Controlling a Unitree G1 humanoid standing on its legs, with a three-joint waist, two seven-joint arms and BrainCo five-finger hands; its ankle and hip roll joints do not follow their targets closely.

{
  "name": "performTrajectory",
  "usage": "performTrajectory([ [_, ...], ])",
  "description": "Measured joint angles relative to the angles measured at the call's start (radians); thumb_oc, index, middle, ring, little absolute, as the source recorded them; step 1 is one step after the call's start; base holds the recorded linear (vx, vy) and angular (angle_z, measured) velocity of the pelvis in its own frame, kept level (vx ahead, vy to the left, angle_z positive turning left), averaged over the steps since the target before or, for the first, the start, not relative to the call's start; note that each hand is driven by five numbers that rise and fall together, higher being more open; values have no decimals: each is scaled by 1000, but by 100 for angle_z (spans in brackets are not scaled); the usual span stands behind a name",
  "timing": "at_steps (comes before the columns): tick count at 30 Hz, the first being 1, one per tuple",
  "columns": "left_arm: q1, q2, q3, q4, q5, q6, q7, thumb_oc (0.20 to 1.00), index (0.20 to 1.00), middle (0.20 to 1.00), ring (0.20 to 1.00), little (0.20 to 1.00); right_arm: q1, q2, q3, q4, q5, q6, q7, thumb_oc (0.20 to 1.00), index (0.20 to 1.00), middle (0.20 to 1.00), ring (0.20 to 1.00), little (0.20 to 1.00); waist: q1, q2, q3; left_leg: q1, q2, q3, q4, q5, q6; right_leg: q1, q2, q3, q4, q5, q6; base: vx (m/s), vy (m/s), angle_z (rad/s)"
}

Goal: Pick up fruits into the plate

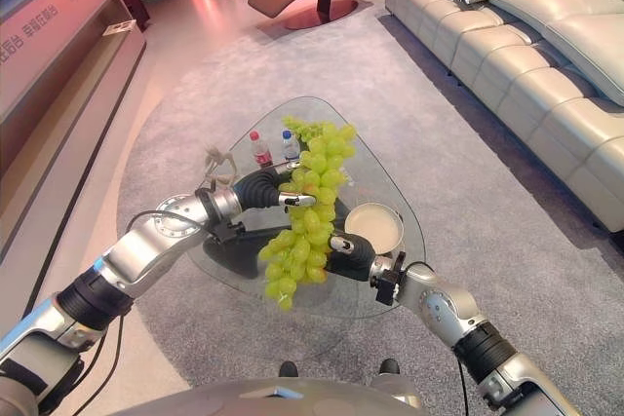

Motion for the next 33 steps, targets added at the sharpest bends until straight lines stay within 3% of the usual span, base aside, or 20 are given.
performTrajectory([
  [9, 5, -26, 1, 0, 0, 1, 21, 200, 200, 200, 200, 200, 0, 27, 1, 0, 2, 0, 16, 1000, 1000, 1000, 1000, 1000, 1, 0, 0, 2, 0, 1, 0, 0, 0, 2, 0, 0, 0, 0, 0, 0, 0, 0],
  [10, 5, -30, 1, 0, 0, 1, 22, 200, 200, 200, 200, 200, 1, 29, 1, 0, 1, 0, 23, 341, 341, 341, 341, 341, 2, 0, 0, 2, 0, 1, 0, 0, 0, 2, 0, 1, 0, 0, 0, 0, 0, 0],
  [11, 5, -32, 3, 0, 0, 2, 23, 200, 200, 200, 200, 200, 1, 29, 1, 0, 1, -1, 30, 200, 200, 200, 200, 200, 2, 0, 0, 3, 0, 1, 0, 0, 0, 2, 0, 1, 0, 0, 0, 0, 0, 0],
  [33, 39, -48, 39, 0, 0, 28, 21, 200, 200, 200, 200, 200, 7, 40, 1, 0, 1, -6, 32, 200, 200, 200, 200, 200, 3, -2, -1, 10, 0, -1, 0, 0, 1, 11, 0, 2, 0, 0, 0, 0, 0, 0],
])
